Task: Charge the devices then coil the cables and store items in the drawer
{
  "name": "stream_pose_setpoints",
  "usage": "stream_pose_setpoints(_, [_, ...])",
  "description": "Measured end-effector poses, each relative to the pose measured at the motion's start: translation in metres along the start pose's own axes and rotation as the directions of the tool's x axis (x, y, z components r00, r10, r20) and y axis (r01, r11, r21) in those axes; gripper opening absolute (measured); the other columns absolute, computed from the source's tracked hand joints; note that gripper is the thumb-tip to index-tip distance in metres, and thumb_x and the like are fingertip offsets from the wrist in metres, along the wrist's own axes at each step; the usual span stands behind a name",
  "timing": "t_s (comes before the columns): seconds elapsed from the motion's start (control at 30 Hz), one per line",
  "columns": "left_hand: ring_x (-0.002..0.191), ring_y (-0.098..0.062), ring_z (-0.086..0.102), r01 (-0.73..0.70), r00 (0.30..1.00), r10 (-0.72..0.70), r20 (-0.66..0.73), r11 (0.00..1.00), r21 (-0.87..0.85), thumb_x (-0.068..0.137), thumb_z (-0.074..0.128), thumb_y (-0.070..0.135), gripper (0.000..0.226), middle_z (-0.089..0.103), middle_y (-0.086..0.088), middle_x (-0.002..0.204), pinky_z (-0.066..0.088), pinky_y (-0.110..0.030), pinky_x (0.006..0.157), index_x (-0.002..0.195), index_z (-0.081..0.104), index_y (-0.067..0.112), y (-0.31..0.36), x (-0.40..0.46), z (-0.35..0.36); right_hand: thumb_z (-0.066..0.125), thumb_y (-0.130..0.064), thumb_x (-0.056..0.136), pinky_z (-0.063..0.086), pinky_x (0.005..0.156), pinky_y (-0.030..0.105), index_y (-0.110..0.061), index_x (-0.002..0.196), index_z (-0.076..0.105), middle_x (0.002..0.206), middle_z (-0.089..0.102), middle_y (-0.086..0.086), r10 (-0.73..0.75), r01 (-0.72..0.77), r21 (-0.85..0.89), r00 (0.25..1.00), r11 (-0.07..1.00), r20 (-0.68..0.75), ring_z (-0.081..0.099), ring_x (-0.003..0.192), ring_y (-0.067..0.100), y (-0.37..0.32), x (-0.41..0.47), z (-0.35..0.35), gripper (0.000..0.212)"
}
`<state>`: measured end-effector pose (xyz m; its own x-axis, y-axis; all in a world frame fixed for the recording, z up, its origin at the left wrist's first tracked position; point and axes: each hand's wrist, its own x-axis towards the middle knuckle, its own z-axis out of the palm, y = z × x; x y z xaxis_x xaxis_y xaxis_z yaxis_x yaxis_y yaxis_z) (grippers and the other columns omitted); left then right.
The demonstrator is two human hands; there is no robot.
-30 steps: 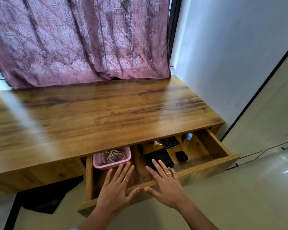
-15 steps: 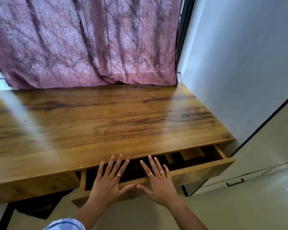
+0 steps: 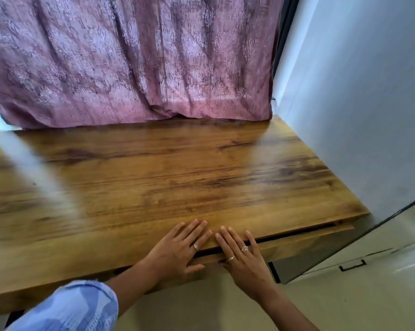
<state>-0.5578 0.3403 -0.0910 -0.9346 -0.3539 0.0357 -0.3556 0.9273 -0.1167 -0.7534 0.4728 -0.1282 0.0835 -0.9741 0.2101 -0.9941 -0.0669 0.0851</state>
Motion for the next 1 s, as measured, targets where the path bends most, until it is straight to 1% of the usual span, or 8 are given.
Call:
stream_pose_setpoints(0.07, [0.142, -0.030, 0.020, -0.053, 0.998, 0.053, 0.018, 0.999, 0.010, 0.091, 0.027, 0.064, 0.077, 0.018, -0.011, 0.155, 0.021, -0.051, 0.110, 0.150, 0.015, 0.016, -0.005, 0.006, 0.002, 0.042, -0.041, 0.091, 0.022, 0.110, 0.049, -0.015, 0.148, 0.029, 0.155, 0.030, 0.006, -0.063, 0.063, -0.027, 0.998, 0.998, -0.010, 0.026, 0.143, 0.022, 0.009, 0.007, 0.004, 0.064])
stream_pose_setpoints(0.17, [0.140, -0.030, 0.028, -0.078, 0.997, 0.079, -0.014, 0.997, 0.016, 0.090, 0.036, 0.059, 0.074, 0.028, -0.013, 0.153, 0.030, -0.050, 0.109, 0.149, 0.025, 0.014, -0.009, 0.007, 0.004, 0.050, -0.038, 0.089, 0.028, 0.108, 0.052, -0.013, 0.140, 0.037, 0.148, 0.041, 0.011, -0.129, 0.128, -0.051, 0.991, 0.990, -0.025, 0.039, 0.136, 0.030, 0.016, 0.016, 0.011, 0.059])
stream_pose_setpoints(0.4, [0.138, -0.030, 0.035, -0.096, 0.990, 0.096, -0.102, 0.995, 0.009, 0.088, 0.054, 0.045, 0.069, 0.036, -0.014, 0.150, 0.037, -0.048, 0.106, 0.145, 0.033, 0.012, -0.009, 0.008, 0.013, 0.057, -0.031, 0.087, 0.031, 0.107, 0.051, -0.013, 0.127, 0.043, 0.135, 0.043, 0.008, -0.131, 0.122, -0.060, 0.977, 0.991, -0.167, 0.043, 0.123, 0.029, 0.013, 0.027, 0.020, 0.045])
stream_pose_setpoints(0.57, [0.140, -0.032, 0.030, -0.099, 0.990, 0.104, -0.098, 0.994, 0.054, 0.092, 0.045, 0.039, 0.067, 0.031, -0.015, 0.152, 0.033, -0.050, 0.108, 0.148, 0.022, 0.011, -0.006, 0.007, 0.022, 0.059, -0.031, 0.088, 0.036, 0.103, 0.053, -0.013, 0.126, 0.045, 0.134, 0.045, 0.009, -0.113, 0.102, -0.072, 0.980, 0.992, -0.167, 0.045, 0.120, 0.028, 0.012, 0.027, 0.023, 0.045])
stream_pose_setpoints(0.67, [0.142, -0.028, 0.026, -0.051, 0.998, 0.051, -0.025, 0.998, 0.022, 0.094, 0.037, 0.043, 0.065, 0.026, -0.011, 0.155, 0.028, -0.048, 0.111, 0.150, 0.017, 0.016, -0.005, 0.007, 0.015, 0.067, -0.030, 0.082, 0.041, 0.101, 0.054, -0.014, 0.127, 0.044, 0.130, 0.055, 0.010, -0.065, 0.061, -0.047, 0.994, 0.997, -0.088, 0.052, 0.118, 0.029, 0.004, 0.028, 0.011, 0.053])
stream_pose_setpoints(0.73, [0.146, -0.024, 0.012, 0.012, 0.998, -0.010, 0.069, 1.000, -0.022, 0.095, 0.035, 0.045, 0.067, 0.008, -0.005, 0.159, 0.017, -0.046, 0.115, 0.151, 0.004, 0.022, -0.003, 0.009, 0.011, 0.069, -0.029, 0.079, 0.041, 0.102, 0.052, -0.014, 0.128, 0.043, 0.129, 0.056, 0.010, 0.016, -0.016, -0.009, 1.000, 1.000, -0.001, 0.055, 0.116, 0.031, -0.004, 0.032, -0.003, 0.057])
stream_pose_setpoints(0.83, [0.147, -0.019, -0.006, 0.086, 0.973, -0.068, 0.222, 0.994, -0.072, 0.096, 0.024, 0.053, 0.068, -0.016, 0.005, 0.156, 0.003, -0.044, 0.117, 0.148, -0.012, 0.028, 0.004, 0.011, -0.002, 0.061, -0.032, 0.084, 0.026, 0.112, 0.050, -0.014, 0.139, 0.032, 0.146, 0.037, 0.012, 0.091, -0.098, 0.027, 0.975, 0.995, 0.205, 0.040, 0.131, 0.033, -0.014, 0.037, -0.032, 0.065])
stream_pose_setpoints(1.0, [0.147, -0.021, 0.003, 0.210, 0.908, -0.215, 0.359, 0.976, 0.055, 0.096, 0.024, 0.056, 0.065, 0.001, 0.001, 0.160, 0.010, -0.048, 0.117, 0.150, 0.006, 0.027, -0.002, 0.021, -0.048, 0.053, -0.051, 0.088, 0.005, 0.116, 0.055, -0.019, 0.150, 0.012, 0.159, 0.011, 0.005, 0.065, -0.098, 0.043, 0.873, 0.994, 0.483, 0.012, 0.146, 0.028, -0.001, 0.069, -0.080, 0.081])
